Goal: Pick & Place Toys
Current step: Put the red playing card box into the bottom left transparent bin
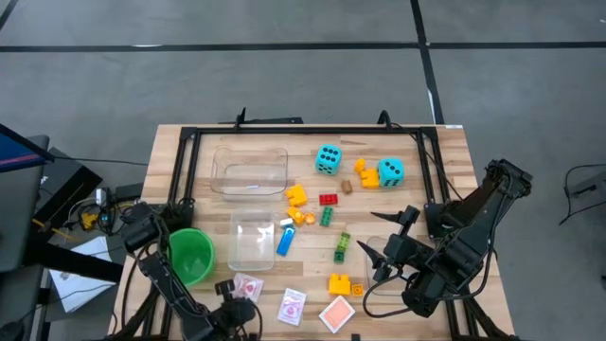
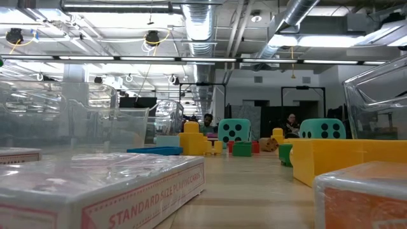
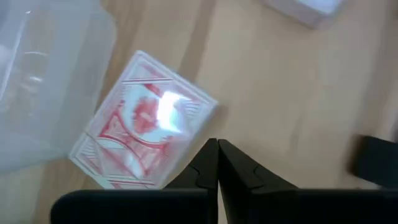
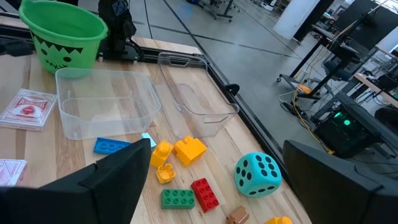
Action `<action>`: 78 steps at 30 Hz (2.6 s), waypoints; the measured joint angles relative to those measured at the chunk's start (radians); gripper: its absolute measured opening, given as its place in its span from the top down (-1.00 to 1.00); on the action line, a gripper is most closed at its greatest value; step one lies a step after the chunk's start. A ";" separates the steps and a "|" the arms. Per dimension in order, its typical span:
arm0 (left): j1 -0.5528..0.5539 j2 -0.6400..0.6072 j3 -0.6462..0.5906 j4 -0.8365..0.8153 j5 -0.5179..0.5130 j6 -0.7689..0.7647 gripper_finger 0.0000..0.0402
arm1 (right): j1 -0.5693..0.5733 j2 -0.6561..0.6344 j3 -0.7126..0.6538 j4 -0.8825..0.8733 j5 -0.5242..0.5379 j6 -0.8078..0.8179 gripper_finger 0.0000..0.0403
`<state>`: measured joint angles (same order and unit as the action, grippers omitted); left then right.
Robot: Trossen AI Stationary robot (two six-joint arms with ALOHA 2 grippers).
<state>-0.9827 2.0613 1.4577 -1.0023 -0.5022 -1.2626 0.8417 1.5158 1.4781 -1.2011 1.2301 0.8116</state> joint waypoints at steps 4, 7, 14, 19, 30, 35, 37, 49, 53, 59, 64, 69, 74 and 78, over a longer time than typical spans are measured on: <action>0.003 0.000 -0.042 0.012 -0.014 -0.003 1.00 | 0.000 0.000 0.000 0.000 0.000 0.000 -0.77; -0.004 0.000 -0.048 0.020 -0.068 -0.003 1.00 | 0.000 0.000 0.000 0.000 0.000 0.000 -0.77; -0.021 0.000 -0.048 0.025 -0.101 -0.058 1.00 | 0.000 0.000 0.000 0.000 0.000 0.000 -0.77; -0.021 0.000 -0.076 0.050 -0.100 -0.078 1.00 | 0.000 0.000 0.000 0.000 -0.002 0.000 -0.77; -0.046 0.000 -0.049 -0.041 -0.126 -0.174 1.00 | 0.000 0.000 0.000 0.000 -0.002 0.000 -0.77; -0.069 0.000 -0.062 -0.050 -0.126 -0.269 1.00 | 0.000 0.000 0.000 0.000 -0.003 0.000 -0.77; -0.073 0.000 -0.069 -0.047 -0.130 -0.302 1.00 | 0.000 0.000 0.000 0.000 -0.003 0.000 -0.77; -0.073 0.000 -0.102 0.005 -0.196 -0.400 1.00 | 0.000 0.000 0.000 0.000 -0.003 0.001 -0.77; -0.074 0.000 -0.124 0.052 -0.197 -0.395 1.00 | 0.000 0.000 0.000 0.000 -0.003 0.001 -0.77; -0.076 0.000 -0.130 0.067 -0.175 -0.394 1.00 | 0.000 0.000 0.000 0.000 -0.003 0.001 -0.77; -0.089 0.000 -0.129 0.094 -0.153 -0.394 1.00 | 0.000 0.000 0.000 0.001 -0.003 0.001 -0.77; -0.099 0.002 -0.132 0.105 -0.054 -0.394 1.00 | 0.000 0.000 0.000 0.001 -0.003 0.004 -0.77; -0.107 0.002 -0.131 0.112 -0.014 -0.393 1.00 | 0.000 0.000 0.000 0.001 -0.003 0.007 -0.77; -0.118 0.000 -0.130 0.111 0.015 -0.392 1.00 | 0.000 0.000 0.000 0.001 -0.003 0.011 -0.77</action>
<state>-1.1009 2.0609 1.3277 -0.8913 -0.4873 -1.6545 0.8414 1.5162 1.4780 -1.2003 1.2270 0.8224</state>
